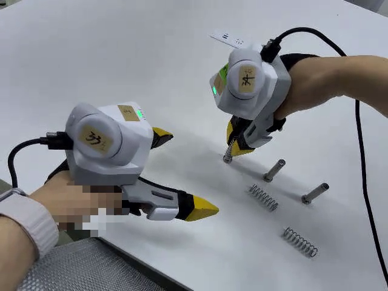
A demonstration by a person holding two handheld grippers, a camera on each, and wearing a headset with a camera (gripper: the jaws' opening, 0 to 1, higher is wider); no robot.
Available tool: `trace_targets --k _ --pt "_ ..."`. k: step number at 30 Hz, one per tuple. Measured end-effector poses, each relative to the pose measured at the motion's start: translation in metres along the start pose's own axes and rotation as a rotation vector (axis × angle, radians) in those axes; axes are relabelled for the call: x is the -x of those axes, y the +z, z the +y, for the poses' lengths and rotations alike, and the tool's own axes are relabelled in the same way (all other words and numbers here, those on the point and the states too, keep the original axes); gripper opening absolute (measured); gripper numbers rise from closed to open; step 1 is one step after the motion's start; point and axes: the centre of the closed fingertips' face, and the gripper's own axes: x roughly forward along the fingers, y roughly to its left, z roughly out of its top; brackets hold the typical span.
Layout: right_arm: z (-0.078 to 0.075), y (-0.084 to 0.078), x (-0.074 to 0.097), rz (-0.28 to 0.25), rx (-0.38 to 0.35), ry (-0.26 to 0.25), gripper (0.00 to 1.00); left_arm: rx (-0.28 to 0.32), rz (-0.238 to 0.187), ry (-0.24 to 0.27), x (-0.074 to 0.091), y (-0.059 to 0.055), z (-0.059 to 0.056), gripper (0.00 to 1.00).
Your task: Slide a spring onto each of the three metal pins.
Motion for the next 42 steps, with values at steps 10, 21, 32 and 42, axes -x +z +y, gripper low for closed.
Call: trace_targets --k 10,21,32,42 --pt "-0.001 -0.001 -0.007 -0.008 -0.021 0.0 0.12 0.001 0.002 -0.001 0.0 0.0 0.001 0.93" --pt "0.0 -0.001 -0.007 -0.006 -0.024 0.011 0.13 0.0 0.002 -0.003 0.0 -0.001 0.002 0.93" --pt "-0.009 -0.001 -0.003 -0.033 0.004 -0.047 0.42 -0.002 0.004 -0.009 0.0 -0.001 -0.001 0.93" --pt "-0.008 0.0 0.002 -0.083 0.008 -0.09 0.79 -0.006 0.011 -0.014 0.0 -0.003 -0.003 0.93"
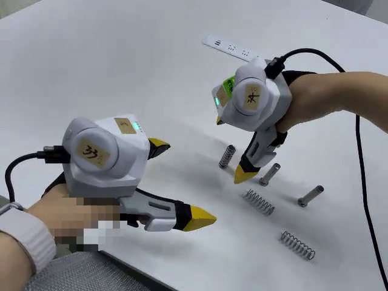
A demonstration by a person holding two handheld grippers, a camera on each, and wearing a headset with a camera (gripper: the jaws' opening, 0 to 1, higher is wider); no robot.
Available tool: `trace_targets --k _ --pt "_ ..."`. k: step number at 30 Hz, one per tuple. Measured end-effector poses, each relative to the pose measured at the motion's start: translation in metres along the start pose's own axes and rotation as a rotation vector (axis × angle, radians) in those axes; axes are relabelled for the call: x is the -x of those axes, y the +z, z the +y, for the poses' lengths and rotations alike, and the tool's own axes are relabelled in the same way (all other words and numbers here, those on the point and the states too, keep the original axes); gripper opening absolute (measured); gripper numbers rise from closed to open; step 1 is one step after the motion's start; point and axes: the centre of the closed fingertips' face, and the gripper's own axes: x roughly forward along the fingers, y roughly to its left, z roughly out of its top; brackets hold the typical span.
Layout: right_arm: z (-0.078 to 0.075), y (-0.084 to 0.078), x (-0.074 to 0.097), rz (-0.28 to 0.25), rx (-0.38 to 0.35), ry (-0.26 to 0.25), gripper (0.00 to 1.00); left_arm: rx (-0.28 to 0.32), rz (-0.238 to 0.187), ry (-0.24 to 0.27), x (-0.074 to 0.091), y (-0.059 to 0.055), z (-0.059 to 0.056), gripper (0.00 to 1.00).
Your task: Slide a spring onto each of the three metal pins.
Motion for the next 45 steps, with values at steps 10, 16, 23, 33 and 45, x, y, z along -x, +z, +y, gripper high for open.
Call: trace_targets --k 10,16,23,33,45 --pt "0.005 -0.008 0.011 -0.049 -0.043 -0.043 0.99 -0.008 0.012 -0.015 -0.002 -0.002 -0.003 0.93" --pt "0.011 -0.008 0.022 -0.089 -0.081 -0.071 0.99 -0.015 0.017 -0.017 -0.003 -0.003 -0.004 0.93" --pt "0.018 -0.006 0.034 -0.142 -0.118 -0.123 0.99 -0.023 0.015 -0.018 -0.003 -0.001 -0.006 0.93" --pt "0.03 -0.017 0.052 -0.234 -0.259 -0.208 0.99 -0.035 0.023 -0.039 -0.005 -0.002 -0.011 0.92" --pt "0.052 -0.036 0.074 -0.312 -0.421 -0.318 0.99 -0.061 0.024 -0.075 -0.008 0.003 -0.02 0.92"
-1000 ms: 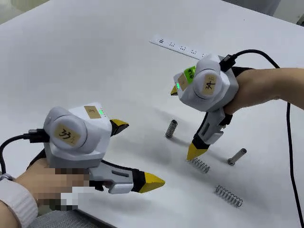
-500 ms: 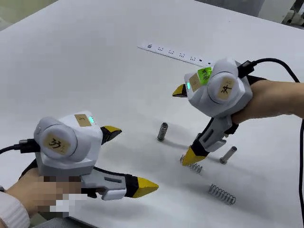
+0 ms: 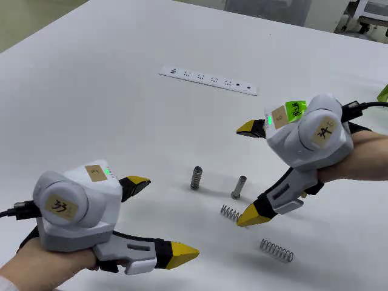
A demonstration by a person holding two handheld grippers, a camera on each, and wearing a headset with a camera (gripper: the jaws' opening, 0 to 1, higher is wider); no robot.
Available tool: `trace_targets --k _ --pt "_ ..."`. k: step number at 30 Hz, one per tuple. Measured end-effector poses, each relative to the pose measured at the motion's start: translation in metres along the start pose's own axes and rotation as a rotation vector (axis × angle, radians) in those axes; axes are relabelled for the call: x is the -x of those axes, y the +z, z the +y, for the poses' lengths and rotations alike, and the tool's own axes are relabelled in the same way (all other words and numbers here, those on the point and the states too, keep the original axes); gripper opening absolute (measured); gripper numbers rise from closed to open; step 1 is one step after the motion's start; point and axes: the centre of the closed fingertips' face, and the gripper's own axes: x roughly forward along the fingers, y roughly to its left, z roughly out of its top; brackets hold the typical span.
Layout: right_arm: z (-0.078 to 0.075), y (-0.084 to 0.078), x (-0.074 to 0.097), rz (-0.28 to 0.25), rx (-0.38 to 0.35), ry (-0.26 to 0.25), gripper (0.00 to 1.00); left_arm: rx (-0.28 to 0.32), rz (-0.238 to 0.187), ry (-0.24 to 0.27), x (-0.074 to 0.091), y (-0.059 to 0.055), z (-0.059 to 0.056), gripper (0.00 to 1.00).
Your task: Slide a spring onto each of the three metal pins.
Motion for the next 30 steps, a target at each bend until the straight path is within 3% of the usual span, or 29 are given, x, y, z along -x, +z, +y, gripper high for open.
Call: trace_targets --k 8,18,30 --pt "0.016 -0.02 0.018 -0.041 -0.097 -0.08 0.99 -0.042 0.011 -0.042 -0.004 0.003 -0.012 0.92" --pt "0.037 -0.049 0.041 -0.062 -0.251 -0.162 0.99 -0.064 0.027 -0.049 -0.004 0.001 -0.006 0.91" --pt "0.055 -0.076 0.055 -0.091 -0.4 -0.233 0.98 -0.075 0.047 -0.079 -0.01 0.003 -0.006 0.91"
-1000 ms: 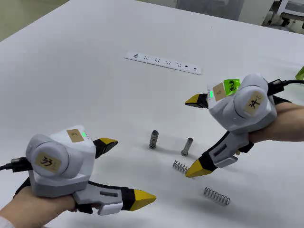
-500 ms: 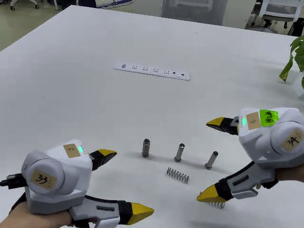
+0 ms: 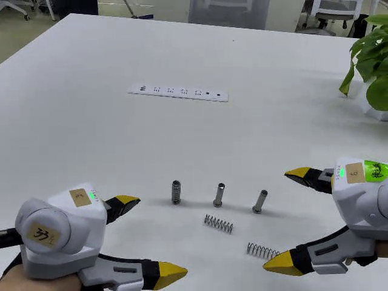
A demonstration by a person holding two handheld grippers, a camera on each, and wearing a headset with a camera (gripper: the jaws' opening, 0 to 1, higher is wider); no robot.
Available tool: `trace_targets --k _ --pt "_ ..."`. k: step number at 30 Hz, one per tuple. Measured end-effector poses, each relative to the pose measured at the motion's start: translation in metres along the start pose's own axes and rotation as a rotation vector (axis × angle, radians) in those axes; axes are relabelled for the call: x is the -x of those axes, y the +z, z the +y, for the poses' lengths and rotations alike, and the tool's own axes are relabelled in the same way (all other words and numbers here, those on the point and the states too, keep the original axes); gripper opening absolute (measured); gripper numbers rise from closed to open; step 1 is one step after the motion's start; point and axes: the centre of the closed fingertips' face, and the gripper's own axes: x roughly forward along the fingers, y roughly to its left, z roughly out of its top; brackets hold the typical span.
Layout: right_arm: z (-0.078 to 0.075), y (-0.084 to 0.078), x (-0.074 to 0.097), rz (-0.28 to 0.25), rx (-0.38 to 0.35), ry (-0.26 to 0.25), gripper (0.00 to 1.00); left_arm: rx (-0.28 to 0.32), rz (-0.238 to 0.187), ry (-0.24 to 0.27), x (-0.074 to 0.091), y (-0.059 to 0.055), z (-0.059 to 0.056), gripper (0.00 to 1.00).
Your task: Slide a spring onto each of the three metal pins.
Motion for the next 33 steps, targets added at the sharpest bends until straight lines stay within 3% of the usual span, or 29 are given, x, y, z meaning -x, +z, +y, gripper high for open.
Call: trace_targets --k 15,33 --pt "-0.001 -0.04 0.02 0.018 -0.11 -0.058 0.98 -0.026 0.029 -0.031 -0.011 0.003 -0.002 0.89" --pt "0.007 -0.049 0.027 0.014 -0.157 -0.077 0.97 -0.097 0.054 -0.104 -0.026 0.013 -0.01 0.85"
